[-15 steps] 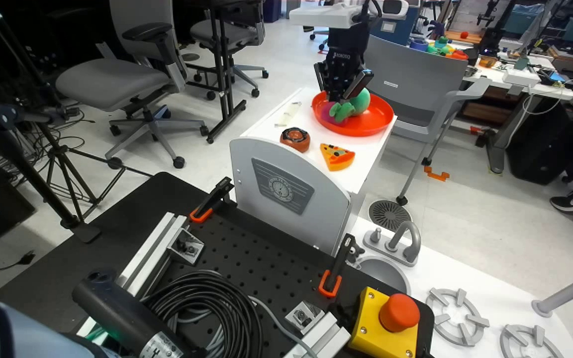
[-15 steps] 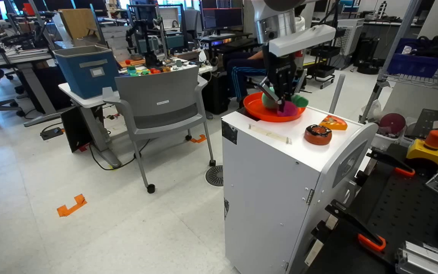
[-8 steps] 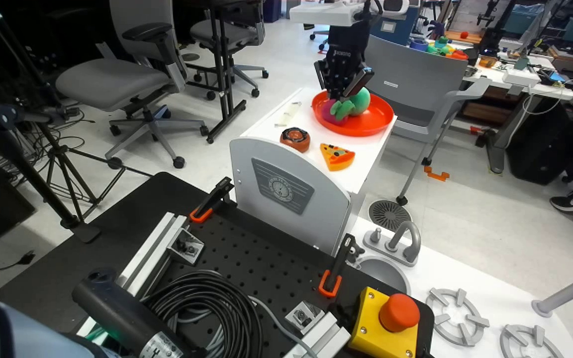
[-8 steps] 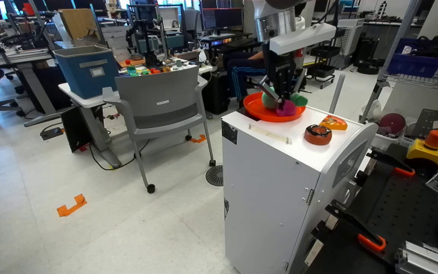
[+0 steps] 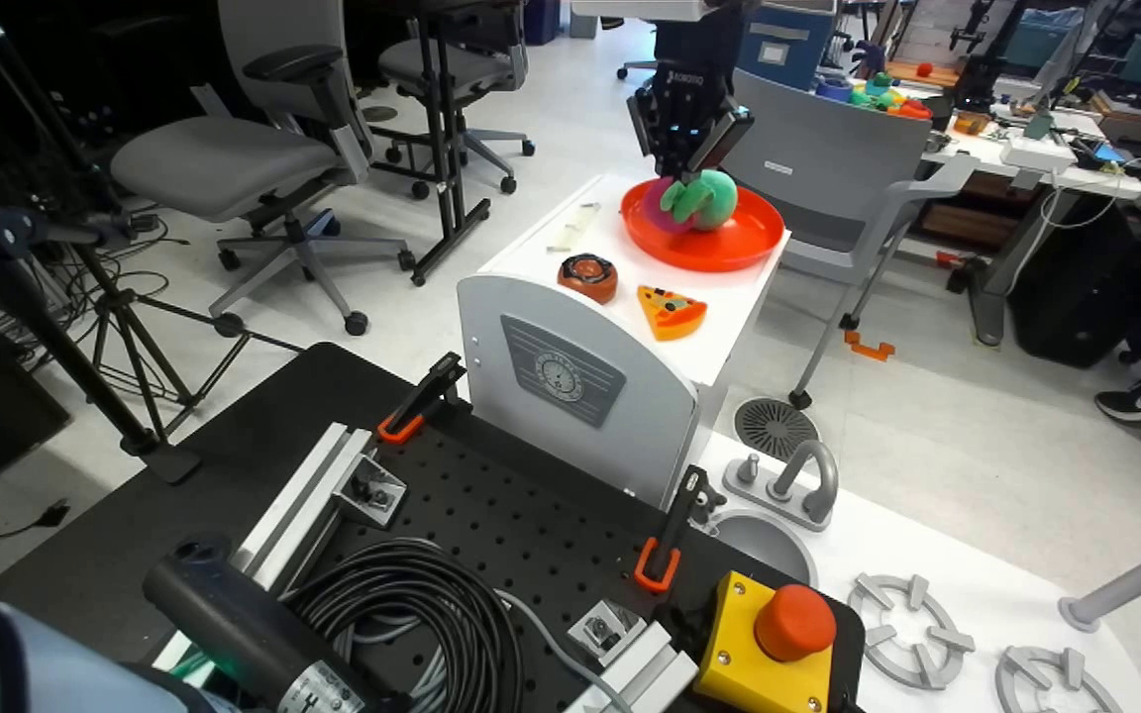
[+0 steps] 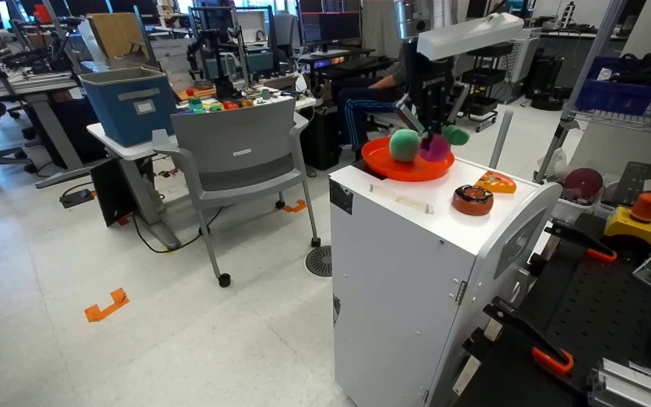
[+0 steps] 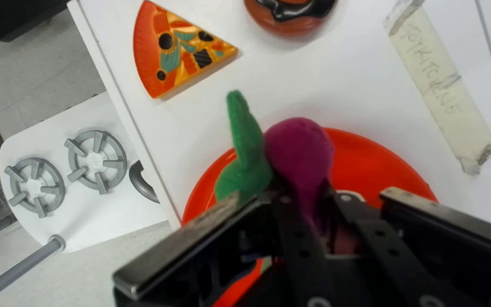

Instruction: Remove the beetroot plushie from the orange plate

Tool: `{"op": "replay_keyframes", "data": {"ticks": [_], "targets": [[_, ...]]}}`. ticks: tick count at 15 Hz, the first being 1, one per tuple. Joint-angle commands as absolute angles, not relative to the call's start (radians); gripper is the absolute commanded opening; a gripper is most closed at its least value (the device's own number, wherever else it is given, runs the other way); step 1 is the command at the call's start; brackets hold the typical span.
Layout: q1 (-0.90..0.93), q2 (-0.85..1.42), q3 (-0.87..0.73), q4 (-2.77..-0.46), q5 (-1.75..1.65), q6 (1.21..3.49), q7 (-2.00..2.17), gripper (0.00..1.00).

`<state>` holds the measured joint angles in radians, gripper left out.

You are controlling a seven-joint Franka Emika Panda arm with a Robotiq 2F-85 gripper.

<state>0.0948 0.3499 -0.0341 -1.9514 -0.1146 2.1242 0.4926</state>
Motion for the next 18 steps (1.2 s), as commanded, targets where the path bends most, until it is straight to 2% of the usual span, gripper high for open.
{"op": "replay_keyframes", "data": {"ticks": [1, 18], "targets": [[0.103, 0.254, -0.052, -2.05, -0.139, 2.143, 0.527, 0.03], [-0.04, 0.125, -0.103, -2.182, -0.005, 2.14, 0.588, 0.03]]}}
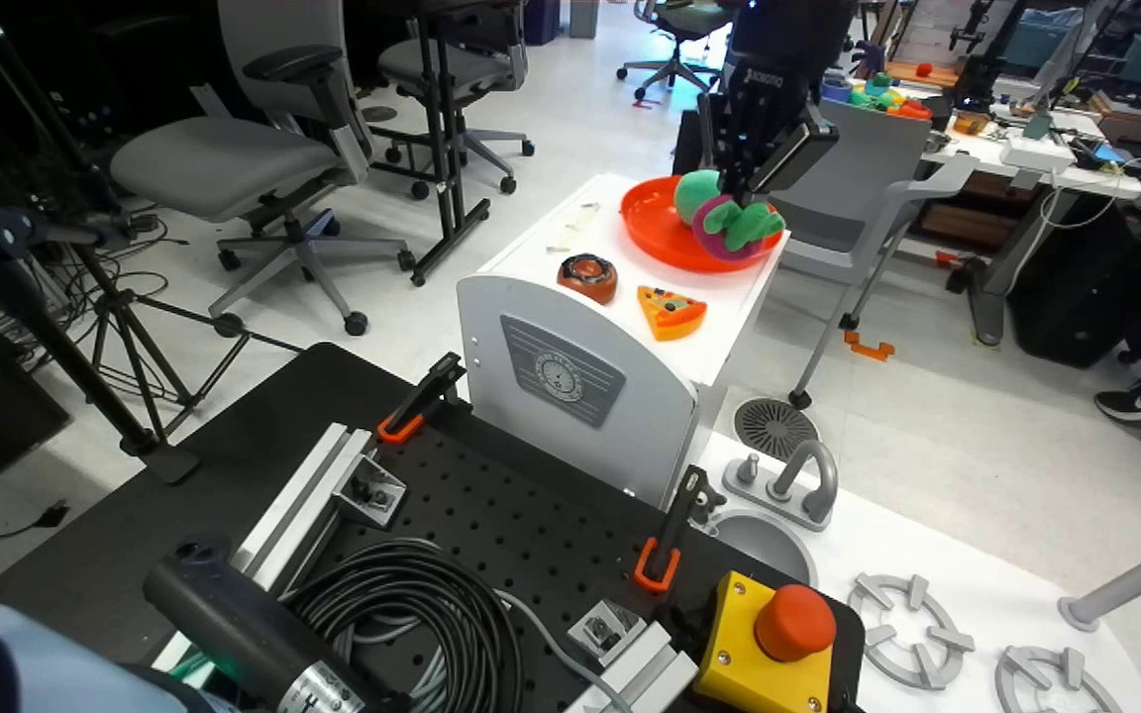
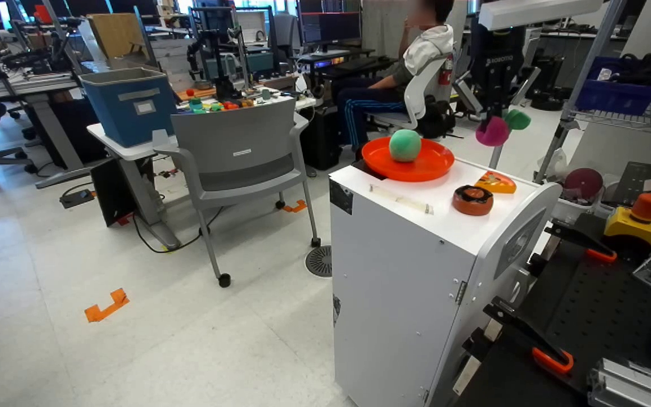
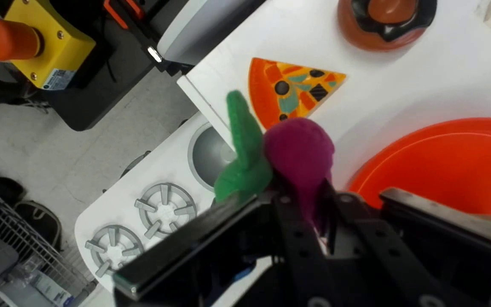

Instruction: Remove the beetroot plushie from the orange plate

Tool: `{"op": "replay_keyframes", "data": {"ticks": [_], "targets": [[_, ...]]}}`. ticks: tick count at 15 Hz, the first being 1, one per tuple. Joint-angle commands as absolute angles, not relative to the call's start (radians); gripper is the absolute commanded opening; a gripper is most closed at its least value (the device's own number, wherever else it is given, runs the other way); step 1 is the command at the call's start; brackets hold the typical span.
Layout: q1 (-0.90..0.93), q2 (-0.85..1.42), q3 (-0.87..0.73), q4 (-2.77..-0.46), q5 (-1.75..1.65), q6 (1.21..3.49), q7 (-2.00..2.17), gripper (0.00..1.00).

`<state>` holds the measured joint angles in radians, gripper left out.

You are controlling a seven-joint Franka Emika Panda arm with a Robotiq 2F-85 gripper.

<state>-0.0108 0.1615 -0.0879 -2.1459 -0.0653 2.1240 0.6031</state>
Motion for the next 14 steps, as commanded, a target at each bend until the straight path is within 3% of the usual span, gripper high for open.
{"op": "replay_keyframes", "data": {"ticks": [1, 14], "targets": [[-0.053, 0.121, -0.109, -2.186, 0.015, 2.14, 0.581, 0.03], [-0.154, 0.114, -0.178, -2.215, 0.256, 2.171, 0.606, 0.03]]}}
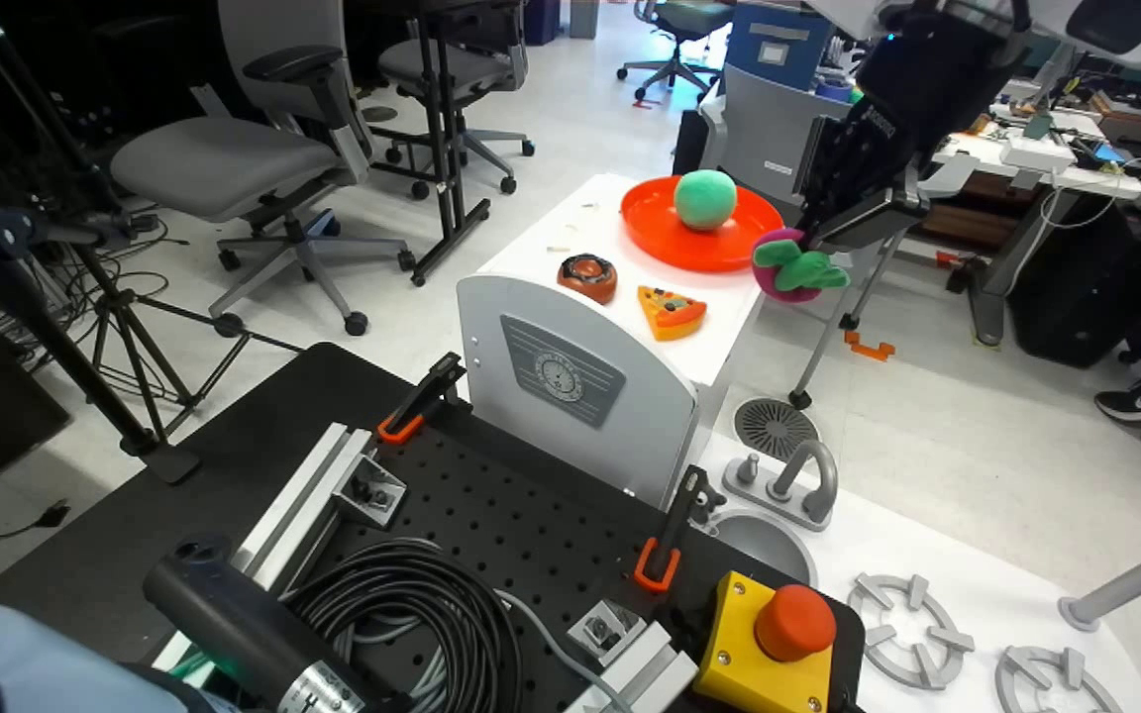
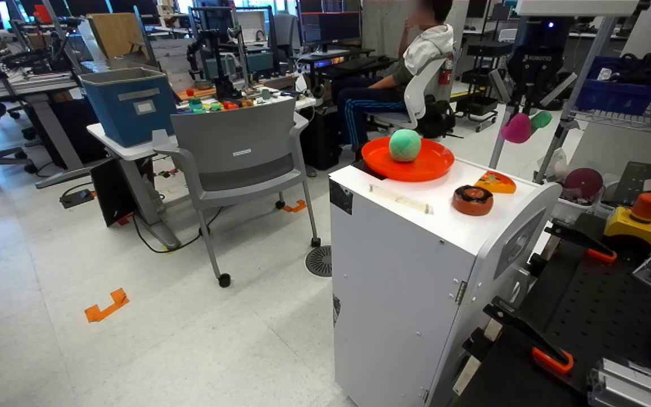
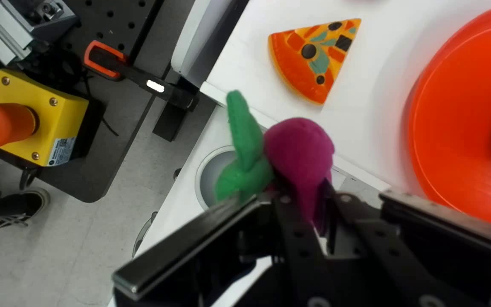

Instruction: Remove the beetroot plushie from the orange plate

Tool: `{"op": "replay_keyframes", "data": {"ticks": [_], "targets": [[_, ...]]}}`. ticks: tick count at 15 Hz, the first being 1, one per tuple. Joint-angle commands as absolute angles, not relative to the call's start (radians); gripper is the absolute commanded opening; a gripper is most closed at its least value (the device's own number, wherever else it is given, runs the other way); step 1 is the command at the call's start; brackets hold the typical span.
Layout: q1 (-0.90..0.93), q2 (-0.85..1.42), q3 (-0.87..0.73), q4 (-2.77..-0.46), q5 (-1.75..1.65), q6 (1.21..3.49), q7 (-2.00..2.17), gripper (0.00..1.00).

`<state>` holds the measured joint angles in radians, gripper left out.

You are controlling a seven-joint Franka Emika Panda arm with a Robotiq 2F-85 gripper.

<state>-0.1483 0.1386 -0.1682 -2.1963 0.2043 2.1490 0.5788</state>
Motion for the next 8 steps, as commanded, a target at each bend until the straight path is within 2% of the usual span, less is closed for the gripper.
{"op": "replay_keyframes", "data": {"ticks": [1, 8], "targets": [[-0.153, 0.113, -0.182, -2.219, 0.259, 2.182, 0.636, 0.03], [-0.112, 0.128, -0.188, -2.222, 0.144, 2.3, 0.995, 0.03]]}}
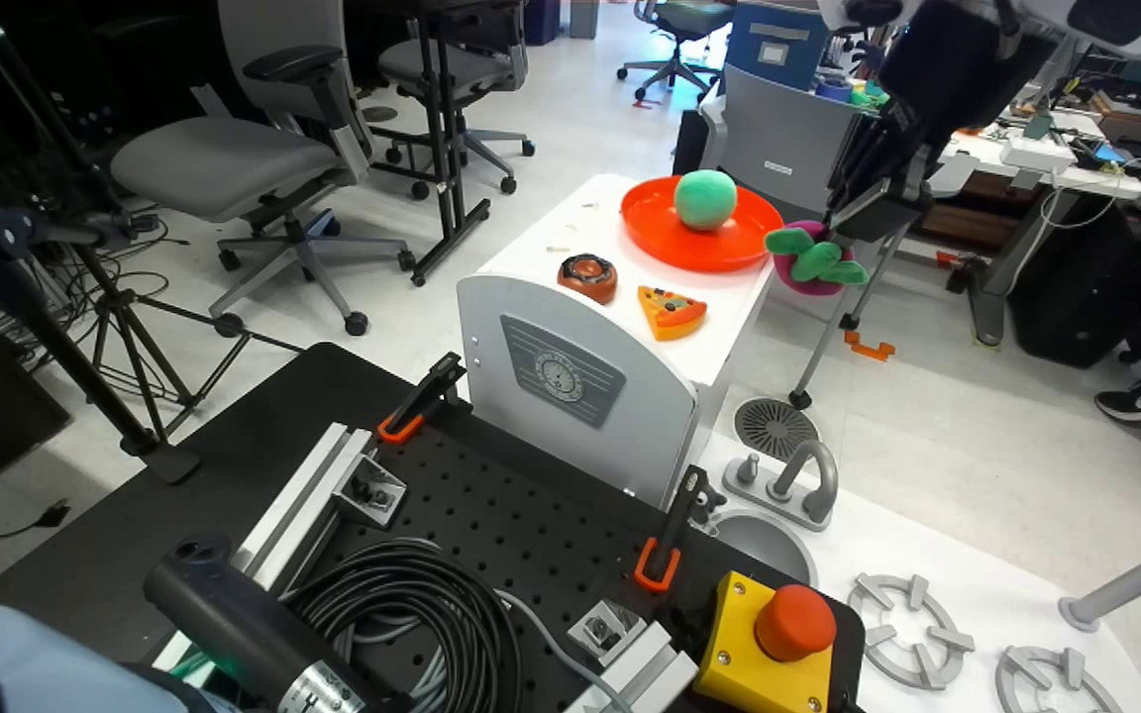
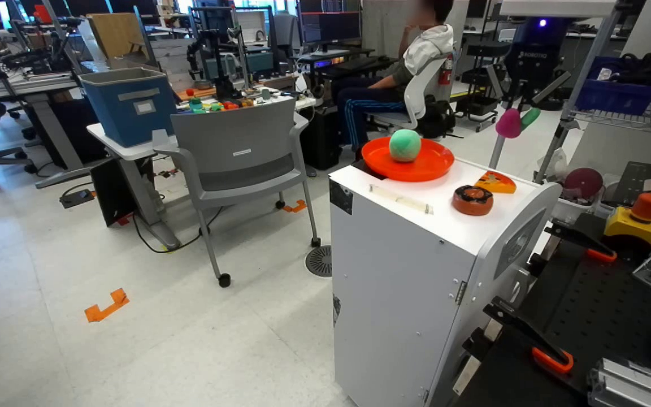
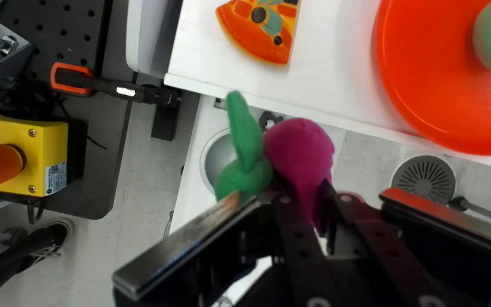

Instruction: Remove the beetroot plushie from the orange plate

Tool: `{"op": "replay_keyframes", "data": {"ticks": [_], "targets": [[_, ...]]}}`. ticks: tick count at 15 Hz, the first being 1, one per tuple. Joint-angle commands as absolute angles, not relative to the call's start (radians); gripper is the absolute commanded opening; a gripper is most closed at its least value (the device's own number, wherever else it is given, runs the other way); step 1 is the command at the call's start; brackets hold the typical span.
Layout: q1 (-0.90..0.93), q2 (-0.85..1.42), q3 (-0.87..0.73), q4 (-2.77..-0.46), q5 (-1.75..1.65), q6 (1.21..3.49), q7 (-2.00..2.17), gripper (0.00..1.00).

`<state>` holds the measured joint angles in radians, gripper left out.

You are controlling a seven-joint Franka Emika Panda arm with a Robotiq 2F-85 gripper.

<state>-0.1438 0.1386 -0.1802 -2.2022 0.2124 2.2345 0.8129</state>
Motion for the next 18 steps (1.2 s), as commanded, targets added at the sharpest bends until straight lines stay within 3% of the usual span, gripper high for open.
{"op": "replay_keyframes", "data": {"ticks": [1, 8, 9, 11, 18], "targets": [[-0.103, 0.129, -0.189, -2.224, 0.106, 2.316, 1.07, 0.03], [-0.082, 0.118, -0.188, -2.245, -0.111, 2.301, 1.393, 0.03], [-0.085, 0.116, -0.186, -2.251, -0.116, 2.302, 1.393, 0.38], [-0.088, 0.115, -0.181, -2.257, -0.115, 2.301, 1.378, 0.44], [-0.089, 0.112, -0.177, -2.262, -0.103, 2.301, 1.357, 0.95]]}}
